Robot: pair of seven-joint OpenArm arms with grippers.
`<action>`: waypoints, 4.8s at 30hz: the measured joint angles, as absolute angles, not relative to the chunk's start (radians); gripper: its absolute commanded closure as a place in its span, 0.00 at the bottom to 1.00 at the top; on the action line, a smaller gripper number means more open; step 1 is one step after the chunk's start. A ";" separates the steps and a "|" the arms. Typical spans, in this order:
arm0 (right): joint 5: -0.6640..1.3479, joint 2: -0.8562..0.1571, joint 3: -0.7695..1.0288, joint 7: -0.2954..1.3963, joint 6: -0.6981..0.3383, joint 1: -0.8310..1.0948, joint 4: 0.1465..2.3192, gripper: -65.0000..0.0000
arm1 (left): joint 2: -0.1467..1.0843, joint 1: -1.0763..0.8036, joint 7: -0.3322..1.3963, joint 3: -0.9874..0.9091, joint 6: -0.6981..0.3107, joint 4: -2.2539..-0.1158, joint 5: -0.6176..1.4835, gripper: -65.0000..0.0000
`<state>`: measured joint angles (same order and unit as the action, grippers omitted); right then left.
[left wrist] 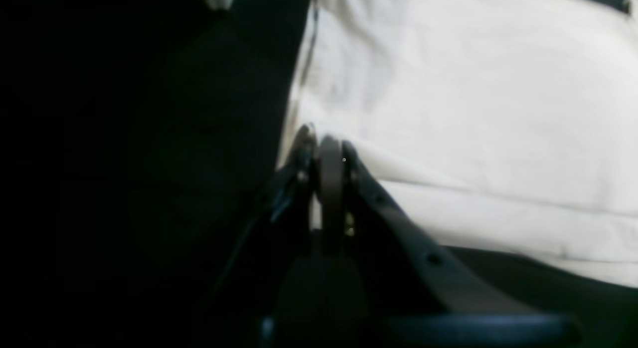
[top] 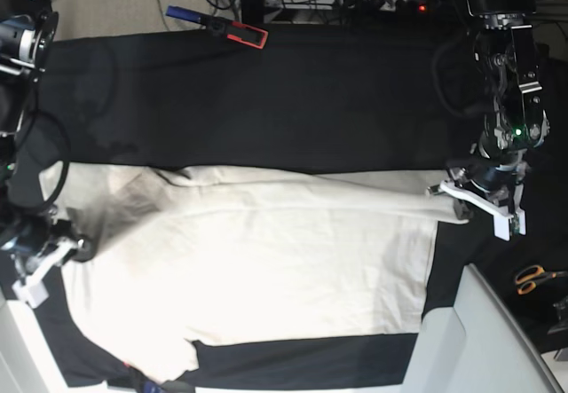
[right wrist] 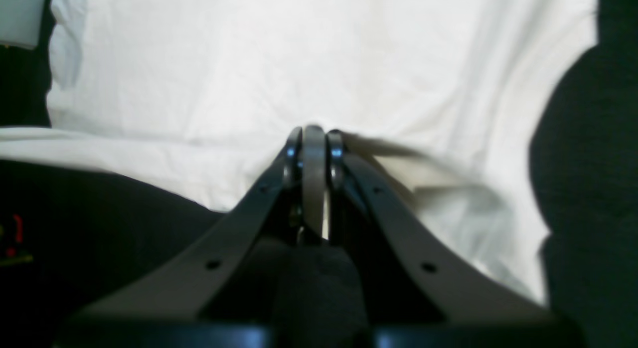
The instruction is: Fold the T-shirt properly
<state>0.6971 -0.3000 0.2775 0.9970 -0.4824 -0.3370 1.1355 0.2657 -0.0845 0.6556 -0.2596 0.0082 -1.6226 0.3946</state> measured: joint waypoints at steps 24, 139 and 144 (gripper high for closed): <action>0.691 -0.301 0.231 0.828 -0.480 -0.399 0.991 1.00 | 0.263 0.039 0.651 -0.185 0.004 -1.397 0.299 1.00; 0.788 -0.105 0.700 1.193 -0.544 0.531 1.813 1.00 | 0.205 -0.685 0.693 -0.263 0.000 -1.898 0.087 1.00; 0.785 -0.101 0.727 1.192 -0.559 0.573 1.835 1.00 | 0.205 -0.699 0.693 -0.265 0.000 -1.901 0.087 1.00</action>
<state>0.7853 -0.1013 0.7273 1.1923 -0.5587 0.5732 1.8351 0.2050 -0.6994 0.6930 -0.2649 -0.0002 -1.9007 0.0868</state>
